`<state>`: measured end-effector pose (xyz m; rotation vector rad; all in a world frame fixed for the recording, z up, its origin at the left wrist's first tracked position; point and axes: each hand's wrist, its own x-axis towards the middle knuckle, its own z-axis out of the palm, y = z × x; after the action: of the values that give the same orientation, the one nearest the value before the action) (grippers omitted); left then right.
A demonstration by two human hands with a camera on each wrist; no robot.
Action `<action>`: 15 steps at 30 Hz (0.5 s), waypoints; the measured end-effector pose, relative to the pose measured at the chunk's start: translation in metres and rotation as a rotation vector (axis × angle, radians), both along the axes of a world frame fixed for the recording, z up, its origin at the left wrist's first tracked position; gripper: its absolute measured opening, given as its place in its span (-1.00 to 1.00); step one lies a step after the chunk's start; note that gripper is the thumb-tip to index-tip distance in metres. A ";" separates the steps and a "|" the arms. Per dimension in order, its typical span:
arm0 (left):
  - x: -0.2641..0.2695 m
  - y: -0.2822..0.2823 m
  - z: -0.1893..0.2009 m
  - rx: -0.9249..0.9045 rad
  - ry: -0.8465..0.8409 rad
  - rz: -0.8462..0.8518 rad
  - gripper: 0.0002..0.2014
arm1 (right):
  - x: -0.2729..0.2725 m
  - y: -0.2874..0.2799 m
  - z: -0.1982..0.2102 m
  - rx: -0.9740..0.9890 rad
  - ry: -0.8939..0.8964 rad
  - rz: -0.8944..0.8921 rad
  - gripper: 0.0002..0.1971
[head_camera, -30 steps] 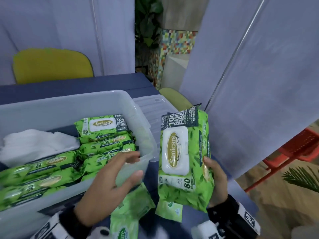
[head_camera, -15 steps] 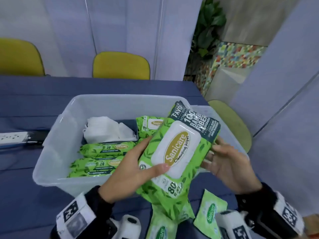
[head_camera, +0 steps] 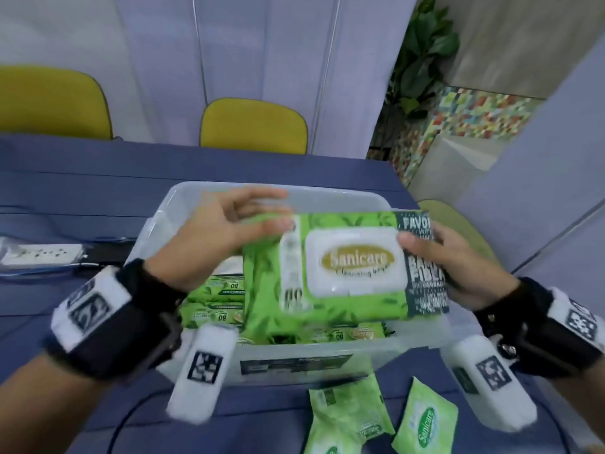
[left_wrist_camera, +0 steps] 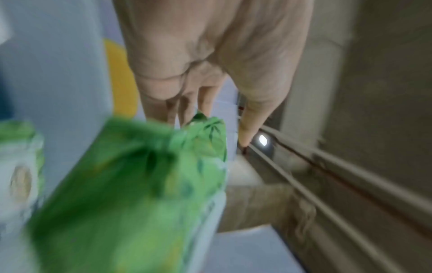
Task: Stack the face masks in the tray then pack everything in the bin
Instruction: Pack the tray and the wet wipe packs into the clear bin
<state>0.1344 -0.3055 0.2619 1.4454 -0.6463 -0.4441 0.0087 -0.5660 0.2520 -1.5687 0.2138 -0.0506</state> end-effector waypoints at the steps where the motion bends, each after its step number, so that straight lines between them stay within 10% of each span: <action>1: 0.013 -0.007 0.001 -0.085 0.146 0.020 -0.58 | 0.009 -0.003 0.000 0.030 -0.006 -0.058 -0.02; 5: 0.053 -0.044 -0.008 -0.115 0.483 -0.062 -0.60 | 0.054 -0.019 0.002 0.117 -0.026 -0.200 -0.36; 15: 0.102 -0.124 -0.108 0.239 0.365 0.209 -0.66 | 0.143 -0.071 -0.062 -0.226 0.294 -0.288 -0.13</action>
<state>0.2368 -0.4296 0.1535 1.5860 -0.1507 -0.6162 0.1521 -0.6371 0.1899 -1.7569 0.6848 -0.0715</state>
